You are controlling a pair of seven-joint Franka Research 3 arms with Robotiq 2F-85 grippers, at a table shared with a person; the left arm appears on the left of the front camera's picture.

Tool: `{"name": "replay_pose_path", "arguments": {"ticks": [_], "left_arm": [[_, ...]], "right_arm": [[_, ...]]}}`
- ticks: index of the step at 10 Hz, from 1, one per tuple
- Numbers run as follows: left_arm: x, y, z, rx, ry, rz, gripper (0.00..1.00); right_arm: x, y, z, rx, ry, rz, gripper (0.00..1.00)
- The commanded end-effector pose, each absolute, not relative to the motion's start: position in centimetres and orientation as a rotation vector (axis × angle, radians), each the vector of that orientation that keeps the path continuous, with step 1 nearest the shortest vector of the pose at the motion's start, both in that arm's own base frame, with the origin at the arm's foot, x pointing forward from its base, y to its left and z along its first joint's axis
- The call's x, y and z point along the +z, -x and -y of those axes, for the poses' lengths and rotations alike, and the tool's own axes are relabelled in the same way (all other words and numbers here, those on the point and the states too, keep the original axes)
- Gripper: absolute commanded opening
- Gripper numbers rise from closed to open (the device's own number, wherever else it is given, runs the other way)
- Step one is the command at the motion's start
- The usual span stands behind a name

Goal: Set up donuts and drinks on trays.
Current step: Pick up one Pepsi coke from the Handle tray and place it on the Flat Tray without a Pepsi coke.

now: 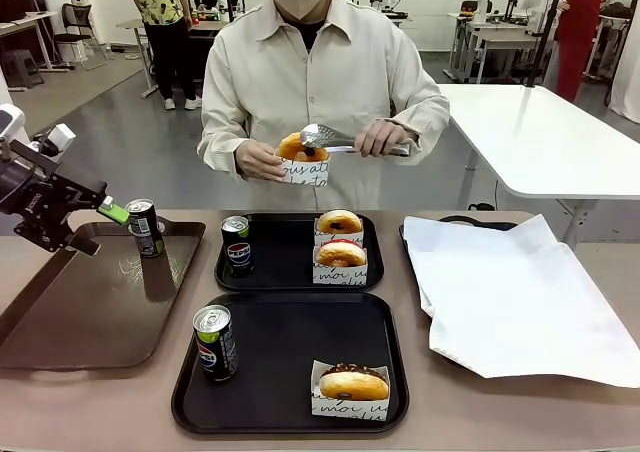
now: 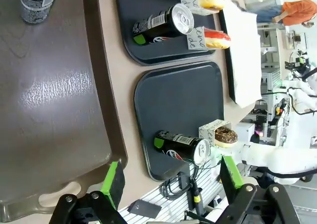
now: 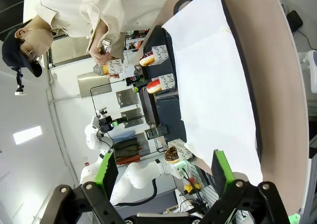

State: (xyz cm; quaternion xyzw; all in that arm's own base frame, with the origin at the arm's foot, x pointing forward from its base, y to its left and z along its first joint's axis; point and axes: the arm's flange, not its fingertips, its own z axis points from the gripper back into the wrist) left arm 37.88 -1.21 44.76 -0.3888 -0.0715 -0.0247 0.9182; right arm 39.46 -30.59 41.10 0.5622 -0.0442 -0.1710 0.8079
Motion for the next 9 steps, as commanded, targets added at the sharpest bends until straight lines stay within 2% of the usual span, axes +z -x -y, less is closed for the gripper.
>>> {"name": "replay_pose_path", "arguments": {"ticks": [1, 3, 9], "left_arm": [[45.2, -38.8, -0.3, 0.008, 0.904, 0.191, 1.0], [45.0, -39.5, -2.8, 0.079, 0.995, 0.188, 1.0], [43.3, -40.6, -9.5, 0.283, 1.077, 0.228, 1.0]], "right_arm": [[41.2, -39.6, 30.5, -0.36, -1.218, 0.11, 1.0], [41.2, -39.6, 30.5, -0.36, -1.218, 0.11, 1.0], [41.2, -39.6, 30.5, -0.36, -1.218, 0.11, 1.0]]}}
